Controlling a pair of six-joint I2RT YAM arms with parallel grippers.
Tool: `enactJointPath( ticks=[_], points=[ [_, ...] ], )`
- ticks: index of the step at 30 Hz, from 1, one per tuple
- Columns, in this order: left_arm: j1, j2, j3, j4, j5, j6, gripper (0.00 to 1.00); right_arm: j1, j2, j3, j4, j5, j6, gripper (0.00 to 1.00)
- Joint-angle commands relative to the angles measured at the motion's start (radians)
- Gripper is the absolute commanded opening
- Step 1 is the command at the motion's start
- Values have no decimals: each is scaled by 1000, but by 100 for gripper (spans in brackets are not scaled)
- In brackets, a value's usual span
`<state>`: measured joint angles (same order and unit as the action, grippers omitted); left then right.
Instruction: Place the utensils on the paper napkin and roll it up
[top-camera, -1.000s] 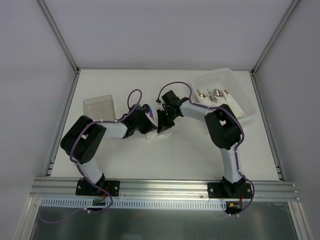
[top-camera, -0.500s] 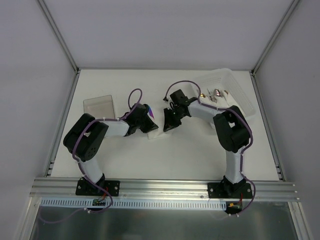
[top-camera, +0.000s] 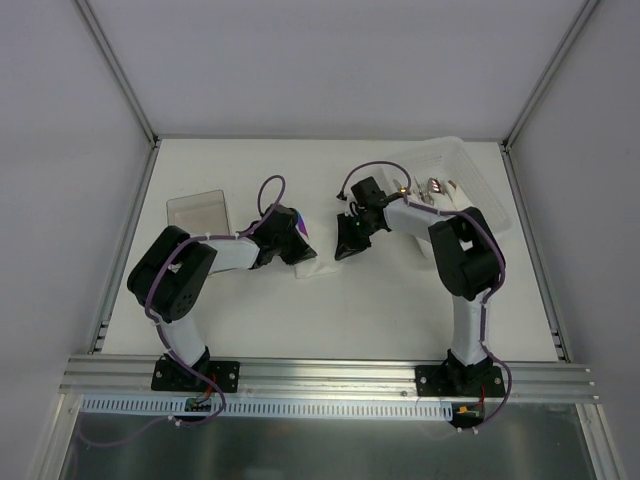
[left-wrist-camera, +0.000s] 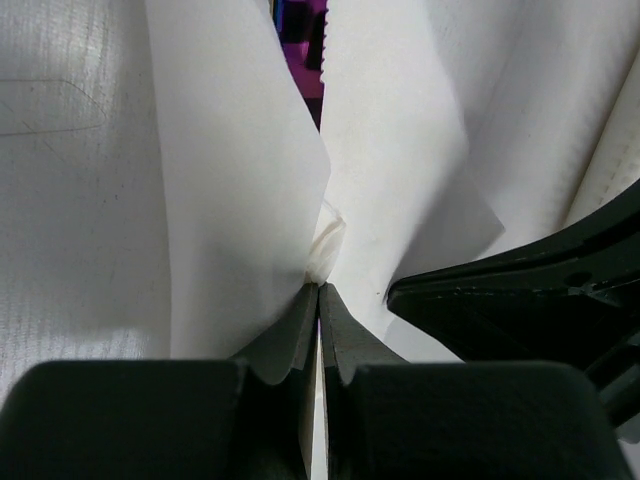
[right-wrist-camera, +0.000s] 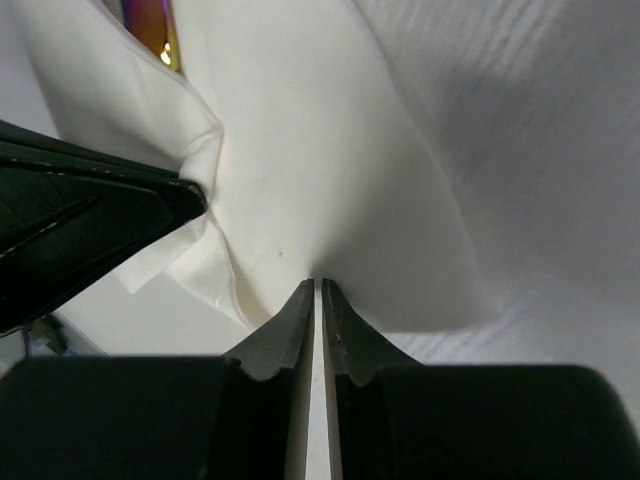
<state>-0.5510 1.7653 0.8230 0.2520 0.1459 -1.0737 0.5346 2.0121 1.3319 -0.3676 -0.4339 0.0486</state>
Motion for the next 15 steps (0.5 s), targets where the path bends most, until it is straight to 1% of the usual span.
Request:
enactJointPath(
  ticks=[1, 7, 15],
  points=[
    [-9, -4, 31, -43, 3, 31, 0, 4, 33, 42, 2, -5, -7, 10],
    [-9, -29, 53, -43, 7, 32, 0, 4, 42, 46, 1, -3, -9, 10],
    [-20, -4, 91, -37, 21, 29, 0, 4, 40, 49, -5, 0, -10, 9]
  ],
)
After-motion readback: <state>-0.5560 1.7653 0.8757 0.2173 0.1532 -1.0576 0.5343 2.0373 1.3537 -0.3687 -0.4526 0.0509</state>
